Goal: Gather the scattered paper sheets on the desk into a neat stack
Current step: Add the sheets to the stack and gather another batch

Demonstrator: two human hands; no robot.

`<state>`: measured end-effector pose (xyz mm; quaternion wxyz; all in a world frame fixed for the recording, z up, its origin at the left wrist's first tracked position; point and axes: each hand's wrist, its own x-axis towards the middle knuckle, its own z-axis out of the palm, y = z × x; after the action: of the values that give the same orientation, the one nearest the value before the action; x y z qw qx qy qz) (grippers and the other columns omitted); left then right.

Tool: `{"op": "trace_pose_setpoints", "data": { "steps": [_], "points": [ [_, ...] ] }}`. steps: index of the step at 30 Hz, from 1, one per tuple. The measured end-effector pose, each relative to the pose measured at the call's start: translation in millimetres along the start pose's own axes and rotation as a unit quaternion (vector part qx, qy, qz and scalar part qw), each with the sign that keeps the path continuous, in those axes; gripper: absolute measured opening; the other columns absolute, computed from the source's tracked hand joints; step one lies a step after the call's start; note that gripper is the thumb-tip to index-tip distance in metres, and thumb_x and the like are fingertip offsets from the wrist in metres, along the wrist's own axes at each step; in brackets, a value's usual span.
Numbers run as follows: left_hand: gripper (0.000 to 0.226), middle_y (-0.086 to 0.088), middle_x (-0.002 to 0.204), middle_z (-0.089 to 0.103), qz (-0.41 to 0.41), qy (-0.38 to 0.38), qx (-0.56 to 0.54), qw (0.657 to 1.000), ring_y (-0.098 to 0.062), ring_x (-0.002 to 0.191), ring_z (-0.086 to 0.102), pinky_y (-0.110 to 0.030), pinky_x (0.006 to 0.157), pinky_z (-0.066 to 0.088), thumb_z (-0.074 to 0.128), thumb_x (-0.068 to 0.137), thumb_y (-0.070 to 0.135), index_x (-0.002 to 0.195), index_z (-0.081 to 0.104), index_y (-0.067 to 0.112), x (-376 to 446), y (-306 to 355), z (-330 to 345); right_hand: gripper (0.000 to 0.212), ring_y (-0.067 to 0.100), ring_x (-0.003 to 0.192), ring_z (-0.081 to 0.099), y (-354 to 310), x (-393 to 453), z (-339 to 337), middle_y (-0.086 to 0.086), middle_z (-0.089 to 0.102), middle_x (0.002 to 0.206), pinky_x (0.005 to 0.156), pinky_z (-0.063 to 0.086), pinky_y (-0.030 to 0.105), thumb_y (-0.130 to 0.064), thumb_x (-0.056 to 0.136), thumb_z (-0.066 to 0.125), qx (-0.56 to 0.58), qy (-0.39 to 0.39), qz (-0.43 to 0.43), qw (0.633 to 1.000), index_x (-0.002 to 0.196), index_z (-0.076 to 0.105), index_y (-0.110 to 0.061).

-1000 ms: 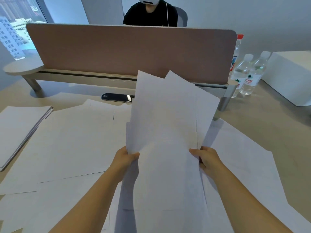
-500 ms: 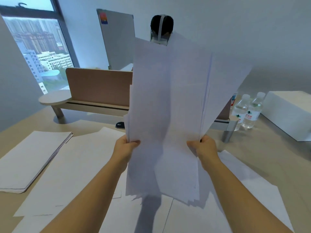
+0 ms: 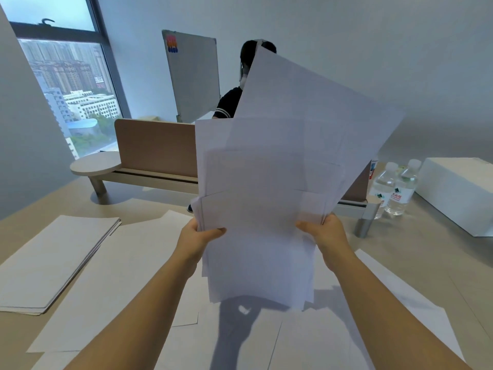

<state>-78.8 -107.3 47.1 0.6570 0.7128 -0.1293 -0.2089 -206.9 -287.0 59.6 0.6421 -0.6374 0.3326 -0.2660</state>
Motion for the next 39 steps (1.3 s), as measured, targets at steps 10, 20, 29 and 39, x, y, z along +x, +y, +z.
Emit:
{"op": "trace_pose_setpoints", "data": {
  "steps": [10,20,29,39],
  "points": [
    [0.041,-0.015,0.114,0.058,0.007,-0.012,-0.01,1.0,-0.035,0.105,0.057,-0.048,0.089,0.049,0.062,0.084,0.004,0.124,0.049,0.007,9.4,-2.4,5.1,0.027,0.02,0.101,0.055,-10.8,3.2,1.7,0.003,0.058,0.105,0.087,0.043,0.03,-0.018,0.095,0.048,-0.008,0.002,-0.054,0.999,0.12,0.053,-0.008],
    [0.029,-0.004,0.107,0.058,-0.007,-0.051,0.011,0.999,-0.023,0.099,0.053,-0.034,0.083,0.04,0.059,0.085,0.005,0.11,0.051,0.016,7.6,-11.3,-9.4,0.026,0.015,0.079,0.06,-3.6,2.0,-6.5,-0.001,0.063,0.085,0.077,0.048,0.029,0.006,0.076,0.066,0.007,-0.075,-0.014,0.997,0.085,0.059,-0.017],
    [0.037,-0.009,0.106,0.062,0.05,-0.031,-0.013,0.998,-0.025,0.095,0.059,-0.027,0.068,0.05,0.064,0.082,0.005,0.117,0.055,0.011,15.4,13.0,1.3,0.02,0.01,0.072,0.06,-21.9,5.8,0.6,-0.003,0.063,0.078,0.059,0.05,0.014,0.004,0.075,0.069,-0.016,-0.065,-0.069,0.995,0.083,0.062,-0.013],
    [0.042,-0.007,0.103,0.06,0.051,-0.021,0.001,0.998,-0.023,0.095,0.056,-0.027,0.073,0.049,0.062,0.081,-0.002,0.121,0.053,0.008,19.6,2.9,2.1,0.03,0.027,0.088,0.061,-19.1,9.0,2.8,0.007,0.066,0.087,0.085,0.048,0.036,0.008,0.072,0.069,-0.006,-0.041,-0.052,0.998,0.099,0.064,-0.003]
  ]
}}
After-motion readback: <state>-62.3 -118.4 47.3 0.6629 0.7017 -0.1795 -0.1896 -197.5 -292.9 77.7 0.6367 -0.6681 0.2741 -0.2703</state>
